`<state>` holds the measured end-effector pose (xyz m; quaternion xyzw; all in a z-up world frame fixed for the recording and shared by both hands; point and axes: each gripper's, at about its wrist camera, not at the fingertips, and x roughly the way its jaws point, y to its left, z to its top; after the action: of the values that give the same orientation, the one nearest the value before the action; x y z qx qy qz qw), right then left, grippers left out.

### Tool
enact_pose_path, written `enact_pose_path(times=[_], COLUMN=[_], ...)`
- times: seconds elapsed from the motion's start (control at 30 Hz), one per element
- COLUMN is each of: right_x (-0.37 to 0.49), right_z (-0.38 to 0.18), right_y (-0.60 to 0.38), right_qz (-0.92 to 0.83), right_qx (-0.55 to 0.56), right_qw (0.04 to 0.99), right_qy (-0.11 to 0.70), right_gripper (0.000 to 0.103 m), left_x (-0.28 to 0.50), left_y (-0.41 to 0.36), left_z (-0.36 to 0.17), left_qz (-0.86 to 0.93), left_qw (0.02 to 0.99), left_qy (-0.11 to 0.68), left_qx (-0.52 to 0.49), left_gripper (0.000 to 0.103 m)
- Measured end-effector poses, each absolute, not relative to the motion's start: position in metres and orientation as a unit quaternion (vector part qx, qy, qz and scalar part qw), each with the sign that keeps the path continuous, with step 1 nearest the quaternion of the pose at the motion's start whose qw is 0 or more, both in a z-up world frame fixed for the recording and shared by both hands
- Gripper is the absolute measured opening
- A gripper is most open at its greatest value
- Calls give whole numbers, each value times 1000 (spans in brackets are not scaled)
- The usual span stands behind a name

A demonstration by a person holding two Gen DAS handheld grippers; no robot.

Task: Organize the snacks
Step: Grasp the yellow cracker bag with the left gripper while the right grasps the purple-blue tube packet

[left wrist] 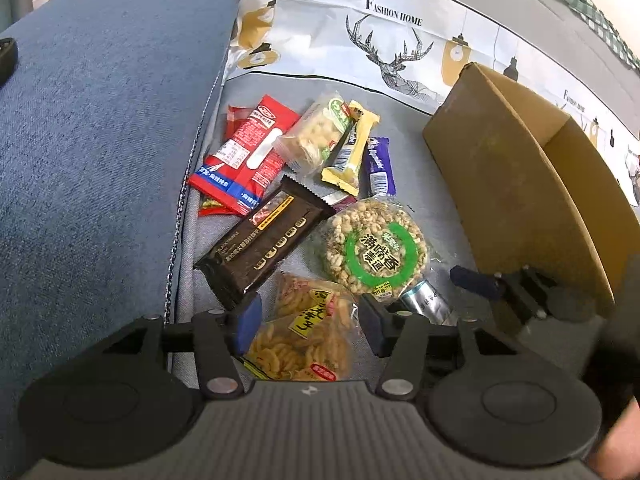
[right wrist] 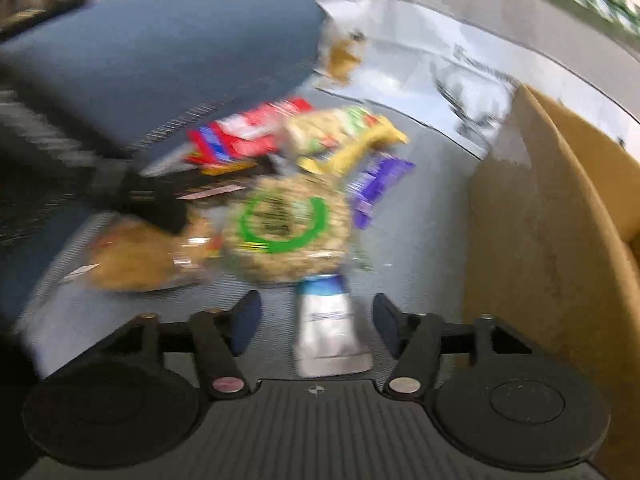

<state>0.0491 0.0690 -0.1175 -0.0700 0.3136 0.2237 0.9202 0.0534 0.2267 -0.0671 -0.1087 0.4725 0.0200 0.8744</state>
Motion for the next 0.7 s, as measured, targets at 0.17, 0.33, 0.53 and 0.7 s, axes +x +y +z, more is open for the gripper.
enact_pose_path(times=[0.17,0.33,0.53,0.7], right_x=[79,73,40,10], right_z=[-122,-108,-87,-96], right_y=[57,55,56,54], right_qz=[233,246,255,252], right_qx=[14,40,-4,-23], right_qw=[908,908,908,900], right_qy=[348,336,333,354], right_gripper=[31,17,17,16], left_x=[55,56,53,52], left_y=[227,225,226,224], left_z=[-69,-69,-68,-66], left_qz=[11,10,12,12], left_qw=[874,874,875,875], left_qy=[472,473,469,470], left_qx=[-112,-115,-119,-111], left_gripper=[60,63,64,64])
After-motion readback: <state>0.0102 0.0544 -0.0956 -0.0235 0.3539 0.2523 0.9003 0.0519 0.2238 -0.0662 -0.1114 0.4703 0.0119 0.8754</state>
